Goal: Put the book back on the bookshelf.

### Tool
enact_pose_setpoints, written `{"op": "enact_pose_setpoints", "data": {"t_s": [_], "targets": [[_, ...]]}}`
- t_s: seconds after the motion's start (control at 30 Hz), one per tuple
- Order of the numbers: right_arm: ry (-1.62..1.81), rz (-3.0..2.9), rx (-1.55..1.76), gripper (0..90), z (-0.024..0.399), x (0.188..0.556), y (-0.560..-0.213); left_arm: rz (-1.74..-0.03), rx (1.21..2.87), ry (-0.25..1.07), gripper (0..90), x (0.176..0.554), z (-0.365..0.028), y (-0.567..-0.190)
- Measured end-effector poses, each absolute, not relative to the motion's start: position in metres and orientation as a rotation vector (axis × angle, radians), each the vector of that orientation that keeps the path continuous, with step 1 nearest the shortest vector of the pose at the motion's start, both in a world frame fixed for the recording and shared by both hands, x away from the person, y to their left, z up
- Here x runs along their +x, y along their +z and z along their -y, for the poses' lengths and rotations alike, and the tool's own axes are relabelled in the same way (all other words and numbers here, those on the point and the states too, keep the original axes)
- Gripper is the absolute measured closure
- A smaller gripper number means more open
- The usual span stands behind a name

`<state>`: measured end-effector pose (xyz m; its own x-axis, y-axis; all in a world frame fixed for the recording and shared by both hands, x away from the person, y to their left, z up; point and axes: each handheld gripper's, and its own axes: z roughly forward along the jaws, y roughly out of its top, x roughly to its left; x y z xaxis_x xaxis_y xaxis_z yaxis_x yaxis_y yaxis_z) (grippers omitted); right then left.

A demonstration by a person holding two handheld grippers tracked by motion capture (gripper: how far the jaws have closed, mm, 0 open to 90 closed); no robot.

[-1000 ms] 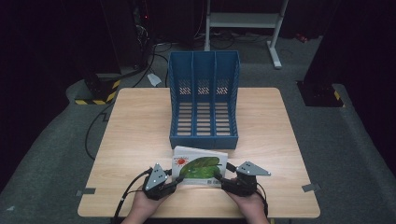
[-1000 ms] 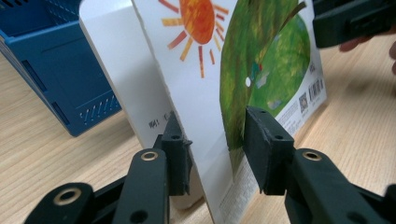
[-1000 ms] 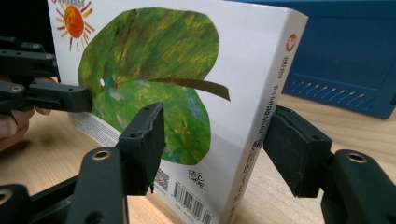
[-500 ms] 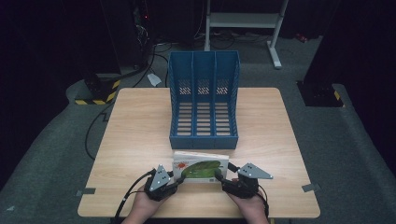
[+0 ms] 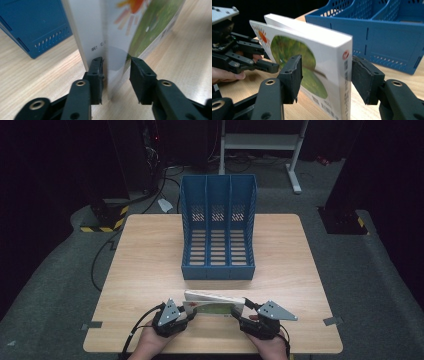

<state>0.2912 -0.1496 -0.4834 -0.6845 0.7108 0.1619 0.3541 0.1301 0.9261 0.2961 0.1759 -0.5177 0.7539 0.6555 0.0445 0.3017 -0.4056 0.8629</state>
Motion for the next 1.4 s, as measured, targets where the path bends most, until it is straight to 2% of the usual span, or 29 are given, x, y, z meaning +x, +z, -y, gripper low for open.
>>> {"op": "enact_pose_setpoints", "data": {"t_s": [0.2, 0.23, 0.3, 0.33, 0.5, 0.63, 0.7, 0.8, 0.97, 1.2, 1.4], "targets": [[1.561, -2.116, 1.002, 36.7, 0.149, 0.293, -0.480, -0.743, 1.973, 0.462, 51.9, 0.296, -0.183, -0.515], [1.563, -2.120, 1.000, 33.3, 0.149, 0.297, -0.478, -0.745, 1.968, 0.487, 47.5, 0.296, -0.183, -0.515], [1.572, -2.136, 0.993, 32.3, 0.148, 0.300, -0.477, -0.755, 1.964, 0.499, 44.1, 0.297, -0.183, -0.515], [1.568, -2.181, 0.967, 31.8, 0.145, 0.308, -0.475, -0.774, 1.956, 0.508, 39.3, 0.298, -0.185, -0.514], [1.551, -2.207, 0.902, 34.2, 0.135, 0.314, -0.474, -0.834, 1.879, 0.523, 36.3, 0.300, -0.195, -0.510], [1.524, -2.198, 0.870, 43.0, 0.130, 0.311, -0.472, -0.904, 1.807, 0.538, 36.2, 0.303, -0.209, -0.506], [1.529, -2.195, 0.876, 44.3, 0.131, 0.311, -0.472, -0.914, 1.808, 0.546, 36.4, 0.304, -0.211, -0.506], [1.571, -2.222, 0.875, 52.2, 0.136, 0.312, -0.472, -0.973, 1.831, 0.588, 37.3, 0.310, -0.221, -0.509], [1.617, -2.239, 0.880, 56.8, 0.140, 0.311, -0.472, -1.053, 1.848, 0.594, 38.1, 0.316, -0.227, -0.514], [1.605, -2.251, 0.819, 70.8, 0.138, 0.300, -0.471, -1.153, 1.925, 0.661, 39.0, 0.323, -0.229, -0.525], [1.567, -2.225, 0.817, 74.1, 0.141, 0.293, -0.470, -1.181, 1.922, 0.658, 39.0, 0.325, -0.230, -0.525]]}}
